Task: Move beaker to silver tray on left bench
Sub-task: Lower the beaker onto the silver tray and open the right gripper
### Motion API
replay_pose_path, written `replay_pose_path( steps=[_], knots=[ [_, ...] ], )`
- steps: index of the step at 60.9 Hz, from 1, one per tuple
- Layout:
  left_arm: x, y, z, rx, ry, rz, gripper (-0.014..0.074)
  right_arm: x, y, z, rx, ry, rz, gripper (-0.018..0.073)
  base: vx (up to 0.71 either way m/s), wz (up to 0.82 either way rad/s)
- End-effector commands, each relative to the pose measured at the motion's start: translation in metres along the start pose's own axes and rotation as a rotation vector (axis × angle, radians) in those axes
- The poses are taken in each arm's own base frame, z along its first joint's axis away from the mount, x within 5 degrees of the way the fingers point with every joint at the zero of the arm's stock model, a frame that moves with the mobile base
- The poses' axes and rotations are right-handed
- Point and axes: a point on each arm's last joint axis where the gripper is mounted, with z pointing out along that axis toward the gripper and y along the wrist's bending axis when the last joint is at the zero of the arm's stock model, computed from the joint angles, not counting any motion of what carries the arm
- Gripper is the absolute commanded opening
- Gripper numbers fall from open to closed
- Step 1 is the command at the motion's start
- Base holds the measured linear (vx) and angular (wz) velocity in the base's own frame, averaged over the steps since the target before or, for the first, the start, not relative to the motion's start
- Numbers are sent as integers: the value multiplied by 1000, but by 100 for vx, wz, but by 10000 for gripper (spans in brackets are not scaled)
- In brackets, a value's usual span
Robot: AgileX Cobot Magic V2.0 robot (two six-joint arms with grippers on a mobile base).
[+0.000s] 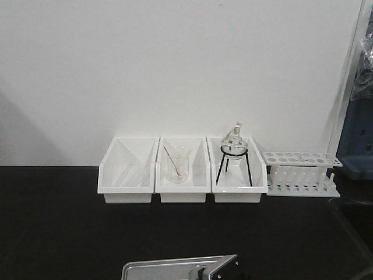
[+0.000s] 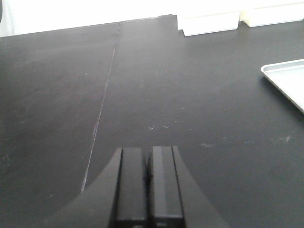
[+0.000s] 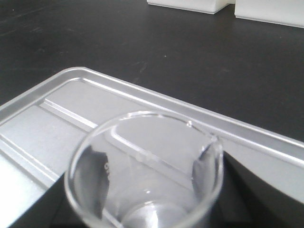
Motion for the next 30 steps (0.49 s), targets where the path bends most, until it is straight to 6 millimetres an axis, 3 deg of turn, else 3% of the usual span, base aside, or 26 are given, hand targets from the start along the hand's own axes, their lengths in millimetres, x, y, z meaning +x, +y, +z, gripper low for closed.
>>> replay_pose_path(
  steps=[1,10,15,30],
  knots=[
    [-1,-1,2,6,-63,-3,1,-24,1,-1,-7,-104,-17,440,0,0],
    [-1,-1,2,6,-63,-3,1,-26,1,-2,-7,-108,-18,601,0,0],
    [-1,-1,2,6,-63,-3,1,-32,2,-3,-7,-122,-22,648,0,0],
    [-1,-1,2,6,-63,-3,1,-74,6,-18,1,-205,-52,634,0,0]
  ],
)
